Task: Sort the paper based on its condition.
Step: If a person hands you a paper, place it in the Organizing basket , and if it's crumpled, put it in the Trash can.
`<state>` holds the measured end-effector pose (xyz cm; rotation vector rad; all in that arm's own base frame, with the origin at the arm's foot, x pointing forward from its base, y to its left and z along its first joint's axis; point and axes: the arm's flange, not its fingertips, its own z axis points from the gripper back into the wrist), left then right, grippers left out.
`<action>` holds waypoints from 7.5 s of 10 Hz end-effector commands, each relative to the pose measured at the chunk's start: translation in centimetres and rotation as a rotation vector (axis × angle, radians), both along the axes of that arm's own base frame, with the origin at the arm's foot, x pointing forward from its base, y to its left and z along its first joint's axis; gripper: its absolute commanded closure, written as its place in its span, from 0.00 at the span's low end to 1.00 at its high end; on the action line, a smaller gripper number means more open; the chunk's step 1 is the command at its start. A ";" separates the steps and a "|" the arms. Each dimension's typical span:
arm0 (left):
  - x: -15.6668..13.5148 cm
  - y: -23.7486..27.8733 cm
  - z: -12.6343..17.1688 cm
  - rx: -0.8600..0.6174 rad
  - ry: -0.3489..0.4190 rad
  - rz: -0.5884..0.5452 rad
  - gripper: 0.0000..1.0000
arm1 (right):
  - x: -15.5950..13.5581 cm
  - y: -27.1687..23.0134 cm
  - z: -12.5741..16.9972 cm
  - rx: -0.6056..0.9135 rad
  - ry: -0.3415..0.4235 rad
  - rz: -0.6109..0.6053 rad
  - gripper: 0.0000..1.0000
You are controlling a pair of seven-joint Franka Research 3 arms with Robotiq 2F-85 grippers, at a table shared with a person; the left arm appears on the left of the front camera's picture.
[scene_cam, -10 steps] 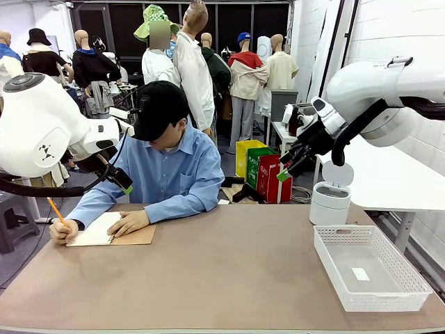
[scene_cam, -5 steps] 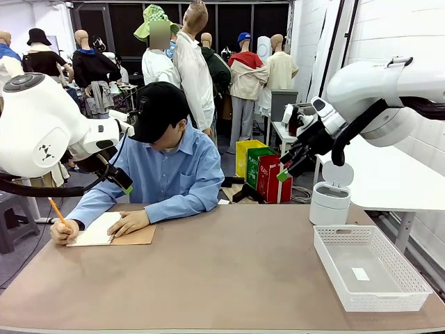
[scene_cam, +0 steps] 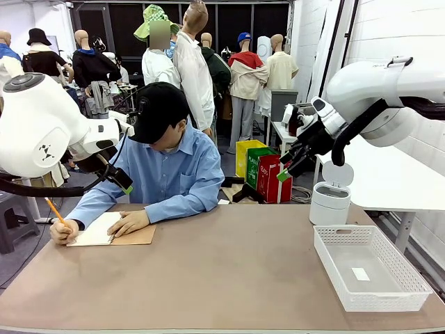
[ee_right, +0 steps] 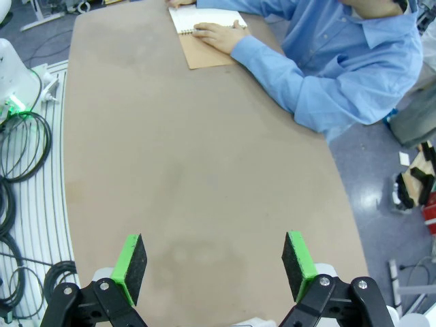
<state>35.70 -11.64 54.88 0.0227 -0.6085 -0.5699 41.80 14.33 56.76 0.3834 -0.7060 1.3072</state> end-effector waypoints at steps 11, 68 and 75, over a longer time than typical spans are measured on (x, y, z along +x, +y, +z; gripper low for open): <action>0.0 0.0 0.0 -0.003 0.000 0.000 0.00 | 0.0 0.0 0.0 0.017 0.009 0.003 0.00; 0.0 0.0 0.0 -0.003 0.000 0.000 0.00 | 0.0 0.0 0.0 0.017 0.009 0.003 0.00; 0.0 0.0 0.0 -0.003 0.000 0.000 0.00 | 0.0 0.0 0.0 0.017 0.009 0.003 0.00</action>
